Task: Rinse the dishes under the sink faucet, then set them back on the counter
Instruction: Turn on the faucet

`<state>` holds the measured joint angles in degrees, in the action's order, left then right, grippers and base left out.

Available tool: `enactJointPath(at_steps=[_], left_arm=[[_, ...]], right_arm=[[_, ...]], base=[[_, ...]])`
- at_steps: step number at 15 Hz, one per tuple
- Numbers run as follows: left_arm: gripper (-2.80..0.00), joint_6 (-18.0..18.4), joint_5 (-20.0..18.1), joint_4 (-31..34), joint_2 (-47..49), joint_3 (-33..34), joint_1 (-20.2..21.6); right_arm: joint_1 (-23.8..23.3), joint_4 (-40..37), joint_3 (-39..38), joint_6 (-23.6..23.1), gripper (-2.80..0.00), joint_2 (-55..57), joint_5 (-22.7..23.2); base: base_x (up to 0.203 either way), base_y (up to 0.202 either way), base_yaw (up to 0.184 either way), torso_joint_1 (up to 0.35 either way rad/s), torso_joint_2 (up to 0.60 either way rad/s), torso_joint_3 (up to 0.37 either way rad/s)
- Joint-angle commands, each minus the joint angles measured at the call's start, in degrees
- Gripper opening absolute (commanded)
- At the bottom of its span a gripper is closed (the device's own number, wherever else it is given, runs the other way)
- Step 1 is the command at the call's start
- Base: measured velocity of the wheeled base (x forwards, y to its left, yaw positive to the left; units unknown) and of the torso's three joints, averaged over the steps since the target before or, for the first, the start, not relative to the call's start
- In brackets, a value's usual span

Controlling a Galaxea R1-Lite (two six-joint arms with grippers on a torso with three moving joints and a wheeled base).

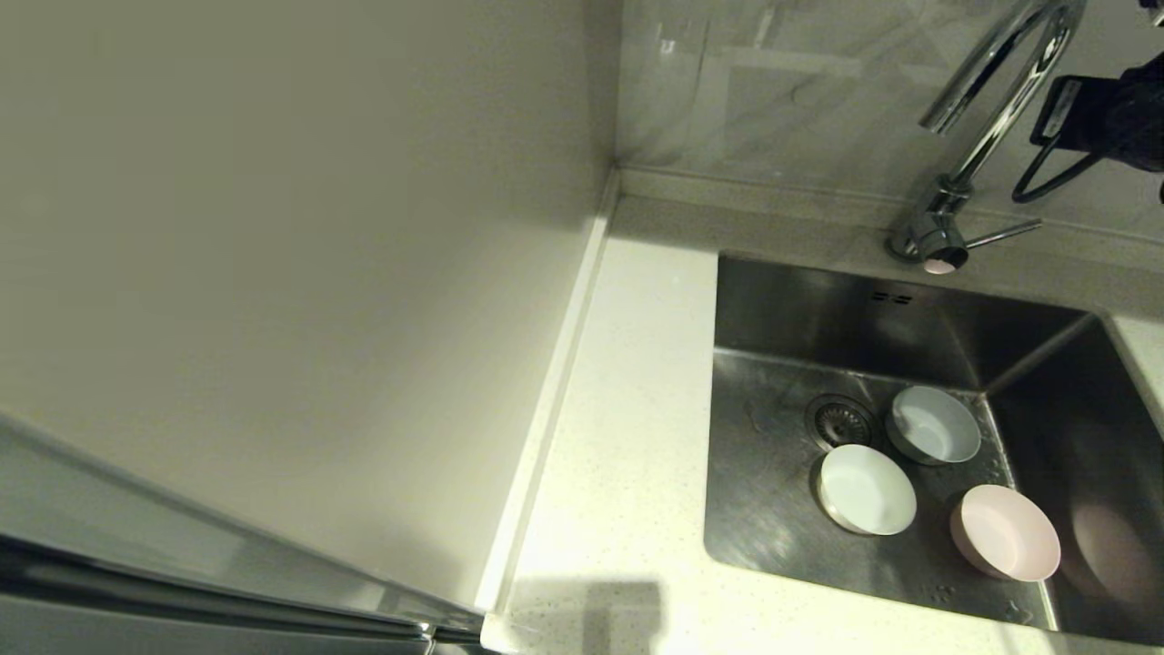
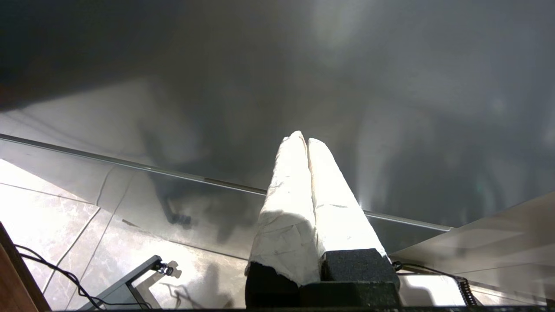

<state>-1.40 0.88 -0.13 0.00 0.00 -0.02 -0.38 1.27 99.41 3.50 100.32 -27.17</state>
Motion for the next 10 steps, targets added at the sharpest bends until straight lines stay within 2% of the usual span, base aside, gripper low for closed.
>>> enactJointPath(at_steps=[1, 10], left_arm=[[-2.80, 0.0, 0.0, 0.0, -0.2, 0.0, 0.0], [-2.80, 0.0, 0.0, 0.0, -0.2, 0.0, 0.0]], right_arm=[[-0.1, -0.1, -0.1, -0.1, -2.80, 1.2, -0.3], [-1.3, 0.0, -1.9, 0.3, -2.80, 3.9, -1.5]], base=[[0.000, 0.000, 0.000, 0.000, 0.00, 0.000], [0.000, 0.000, 0.000, 0.000, 0.00, 0.000]])
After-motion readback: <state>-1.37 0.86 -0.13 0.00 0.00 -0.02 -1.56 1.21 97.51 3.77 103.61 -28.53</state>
